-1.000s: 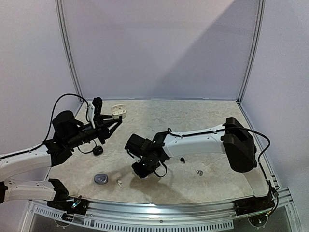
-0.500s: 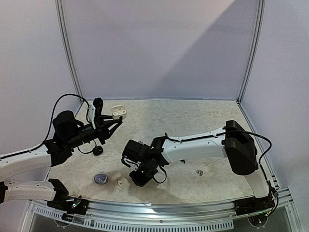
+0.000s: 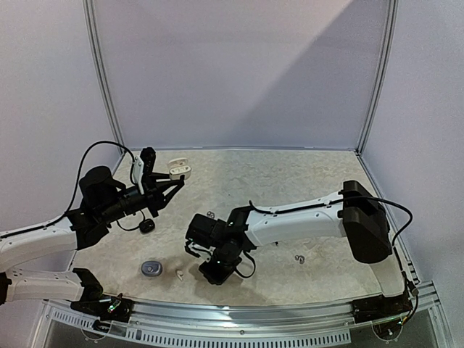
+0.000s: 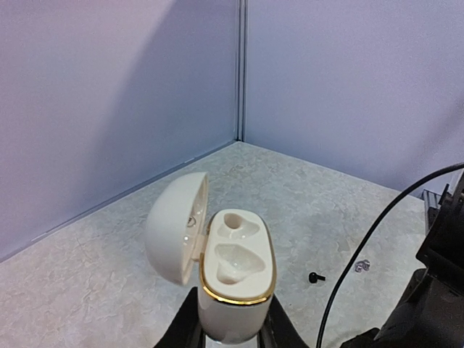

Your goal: Insert the wireless bluetooth earbuds into the charging case

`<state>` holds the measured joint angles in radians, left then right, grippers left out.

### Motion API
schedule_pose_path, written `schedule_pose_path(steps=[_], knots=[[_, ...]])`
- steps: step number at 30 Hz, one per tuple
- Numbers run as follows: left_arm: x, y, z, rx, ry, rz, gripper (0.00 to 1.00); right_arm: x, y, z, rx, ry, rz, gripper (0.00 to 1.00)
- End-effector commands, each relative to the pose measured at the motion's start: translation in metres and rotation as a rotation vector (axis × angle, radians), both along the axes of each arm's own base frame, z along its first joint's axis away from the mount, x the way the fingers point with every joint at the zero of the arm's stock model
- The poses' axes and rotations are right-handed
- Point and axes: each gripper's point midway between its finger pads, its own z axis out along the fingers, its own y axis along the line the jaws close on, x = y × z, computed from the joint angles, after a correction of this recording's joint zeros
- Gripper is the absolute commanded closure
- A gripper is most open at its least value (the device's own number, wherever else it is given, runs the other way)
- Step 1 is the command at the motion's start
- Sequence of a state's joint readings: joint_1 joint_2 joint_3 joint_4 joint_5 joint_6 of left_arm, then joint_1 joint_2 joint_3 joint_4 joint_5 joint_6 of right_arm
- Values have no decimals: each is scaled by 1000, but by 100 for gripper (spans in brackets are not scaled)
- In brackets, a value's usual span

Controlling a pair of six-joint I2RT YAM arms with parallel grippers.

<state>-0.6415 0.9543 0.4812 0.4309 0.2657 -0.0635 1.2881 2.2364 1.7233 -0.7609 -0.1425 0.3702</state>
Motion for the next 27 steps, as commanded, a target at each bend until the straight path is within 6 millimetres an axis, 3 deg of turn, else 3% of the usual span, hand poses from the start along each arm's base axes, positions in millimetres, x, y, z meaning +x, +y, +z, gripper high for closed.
schedule_pose_path(steps=[1,9,14,21,27], knots=[[-5,-5,-3,13,-8,-25,100,6,25,35,124,-66,54,82],[-5,-6,-1,11,-6,-26,100,30,38,19,116,-104,2,82],[-5,-5,-1,12,-8,-25,100,46,22,1,47,-113,-74,83],[-5,-6,-1,13,-8,-26,100,39,2,-25,-58,-85,-74,85],[-5,-5,-1,16,-11,-21,100,25,-15,-26,-108,-77,-67,86]])
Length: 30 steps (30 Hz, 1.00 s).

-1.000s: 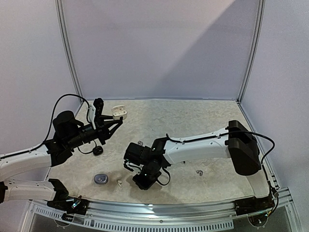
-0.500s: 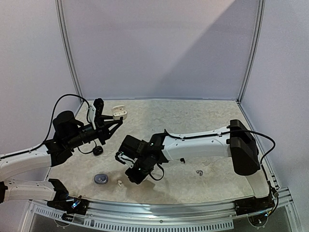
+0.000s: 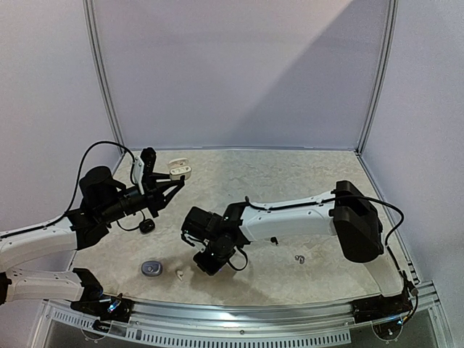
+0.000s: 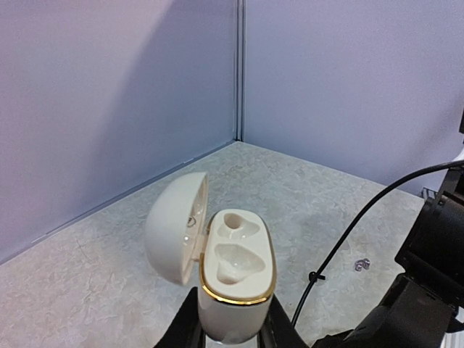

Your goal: Insert the wireless bluetooth earbuds into the charging case

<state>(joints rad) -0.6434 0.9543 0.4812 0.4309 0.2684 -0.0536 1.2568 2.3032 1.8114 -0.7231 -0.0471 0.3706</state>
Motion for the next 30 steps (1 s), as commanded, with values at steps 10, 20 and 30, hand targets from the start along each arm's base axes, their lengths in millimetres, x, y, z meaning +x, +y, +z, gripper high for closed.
schedule_pose_path(steps=[10,20,30], knots=[[-4,-4,-4,12,1,-16,100,-20,-56,-15,-182,22,-20,87],[-4,-5,-7,16,5,-20,100,-17,-18,37,6,0,39,83],[-6,-5,-5,14,-1,-21,100,15,-25,61,29,-93,-84,79]])
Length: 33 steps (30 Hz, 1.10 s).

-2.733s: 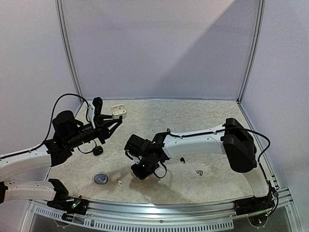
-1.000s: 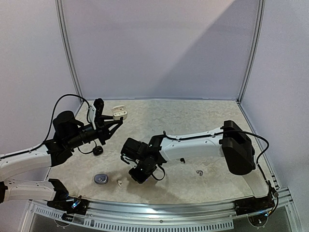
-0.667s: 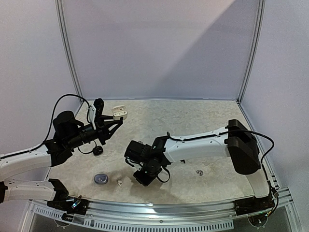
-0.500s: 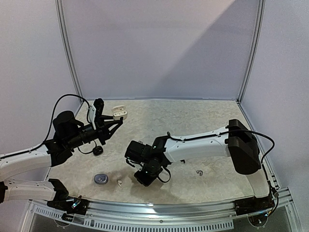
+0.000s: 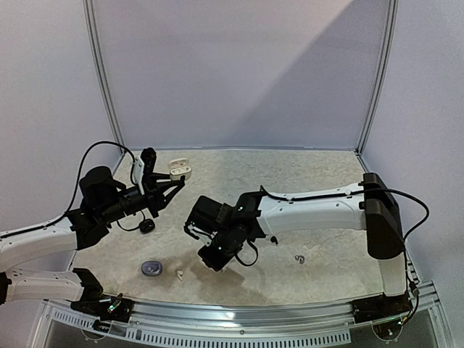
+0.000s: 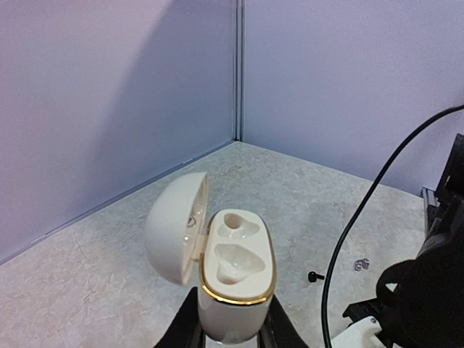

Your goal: Insert the wireless bluetooth earbuds into the charging case

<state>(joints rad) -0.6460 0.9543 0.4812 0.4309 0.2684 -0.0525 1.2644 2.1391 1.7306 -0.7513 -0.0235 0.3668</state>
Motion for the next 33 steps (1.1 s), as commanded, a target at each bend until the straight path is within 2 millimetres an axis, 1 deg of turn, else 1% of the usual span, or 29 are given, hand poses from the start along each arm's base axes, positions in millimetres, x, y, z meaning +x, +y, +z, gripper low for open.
schedule_pose_path(steps=[1,6,10,14,16,18,22,28,33], knots=[[-5,-4,-5,13,-1,-18,100,24,-13,6,-41,-57,-103,78],[-6,-4,-6,15,-2,-19,100,38,-20,-12,-110,-54,-168,73],[-6,-3,-6,16,-3,-16,100,38,-22,-25,-139,-39,-179,69],[-6,-4,-7,17,-1,-18,100,34,-16,-35,-130,-10,-165,62],[-6,-4,-7,18,-1,-19,100,34,-15,-38,-136,-5,-163,61],[-6,-4,-8,21,0,-20,100,32,-14,-42,-141,2,-157,61],[-6,-4,-7,19,0,-21,100,29,-12,-53,-155,27,-147,64],[-6,-4,-8,22,-1,-19,100,25,-10,-57,-158,32,-132,68],[-6,-3,-9,22,-1,-19,100,22,-16,-62,-208,17,-124,68]])
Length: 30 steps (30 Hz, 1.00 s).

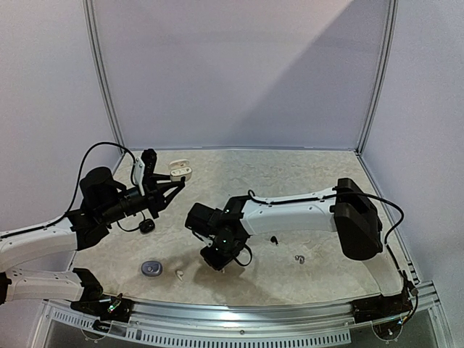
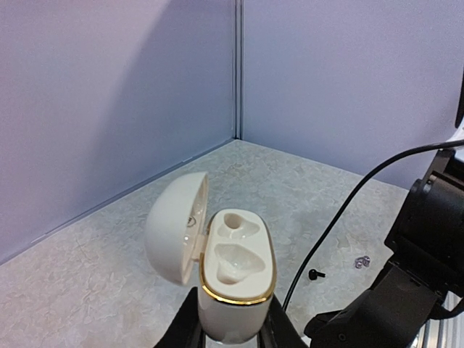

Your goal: Insert the wireless bluetooth earbuds into the charging case

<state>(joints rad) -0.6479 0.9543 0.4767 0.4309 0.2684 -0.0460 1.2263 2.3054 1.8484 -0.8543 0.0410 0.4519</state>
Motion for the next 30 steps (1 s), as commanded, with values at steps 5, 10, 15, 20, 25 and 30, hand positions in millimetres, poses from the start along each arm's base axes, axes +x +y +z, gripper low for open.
schedule_pose_path(steps=[5,10,15,20,25,30], knots=[[-6,-3,-8,18,3,-16,100,-10,-6,-13,-107,-14,56,71],[-6,-3,-8,18,2,-17,100,-12,-10,-14,-147,-33,78,73],[-6,-3,-8,21,1,-18,100,-12,-10,-14,-156,-44,90,81],[-6,-3,-8,23,-2,-16,100,-12,-8,-10,-156,-51,98,89],[-6,-3,-4,17,-15,-13,100,2,0,27,-86,-116,73,97],[-8,-6,5,-2,-42,-32,100,33,-4,106,53,-265,-13,100]])
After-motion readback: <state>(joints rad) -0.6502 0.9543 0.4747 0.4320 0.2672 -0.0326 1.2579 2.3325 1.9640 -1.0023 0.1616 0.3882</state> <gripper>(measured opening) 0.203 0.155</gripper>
